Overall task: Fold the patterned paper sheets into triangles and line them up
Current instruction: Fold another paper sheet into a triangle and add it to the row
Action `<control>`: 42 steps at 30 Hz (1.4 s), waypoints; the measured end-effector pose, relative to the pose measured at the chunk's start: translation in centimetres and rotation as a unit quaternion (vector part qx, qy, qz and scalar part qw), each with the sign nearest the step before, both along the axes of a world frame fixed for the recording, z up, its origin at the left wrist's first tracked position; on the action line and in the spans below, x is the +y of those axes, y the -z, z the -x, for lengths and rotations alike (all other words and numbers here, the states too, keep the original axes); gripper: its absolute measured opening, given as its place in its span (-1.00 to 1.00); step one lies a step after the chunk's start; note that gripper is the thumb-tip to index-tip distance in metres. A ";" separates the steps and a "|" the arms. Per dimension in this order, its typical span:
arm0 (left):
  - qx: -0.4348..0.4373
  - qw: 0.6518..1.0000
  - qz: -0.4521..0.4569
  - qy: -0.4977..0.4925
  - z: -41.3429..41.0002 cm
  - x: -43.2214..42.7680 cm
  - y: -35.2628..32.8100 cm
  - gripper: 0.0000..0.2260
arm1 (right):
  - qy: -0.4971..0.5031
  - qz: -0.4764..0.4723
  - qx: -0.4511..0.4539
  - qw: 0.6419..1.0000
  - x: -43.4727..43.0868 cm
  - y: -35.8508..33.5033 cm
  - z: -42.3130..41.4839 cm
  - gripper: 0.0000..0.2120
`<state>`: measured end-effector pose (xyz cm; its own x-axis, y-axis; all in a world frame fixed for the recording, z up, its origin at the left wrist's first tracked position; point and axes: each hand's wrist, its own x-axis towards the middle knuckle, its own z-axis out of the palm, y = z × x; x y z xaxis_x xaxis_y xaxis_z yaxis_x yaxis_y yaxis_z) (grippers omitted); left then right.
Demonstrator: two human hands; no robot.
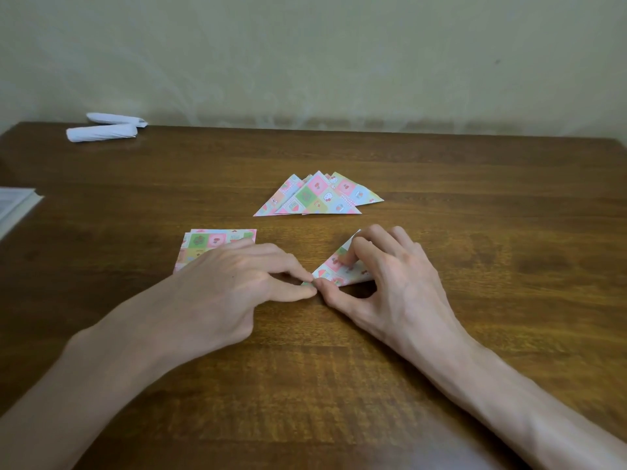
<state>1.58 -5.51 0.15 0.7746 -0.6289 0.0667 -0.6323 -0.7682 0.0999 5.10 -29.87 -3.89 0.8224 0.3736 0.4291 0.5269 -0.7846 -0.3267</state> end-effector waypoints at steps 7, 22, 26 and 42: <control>0.009 1.000 0.019 0.005 -0.4 0.0 -0.1 -0.27 | -0.005 0.000 -0.005 1.000 0.0 0.0 0.2 -0.60; 0.087 0.940 0.299 -0.141 -1.9 -1.7 1.4 -0.77 | -0.010 -0.011 -0.009 1.000 0.0 0.1 0.1 -0.60; 0.101 0.942 0.279 -0.155 -2.2 -1.6 1.6 -0.69 | -0.011 -0.008 -0.005 1.000 0.0 0.1 0.1 -0.59; 0.146 0.942 0.261 -0.155 -3.0 -1.4 1.2 -0.57 | -0.014 0.003 -0.005 1.000 0.0 0.1 0.1 -0.60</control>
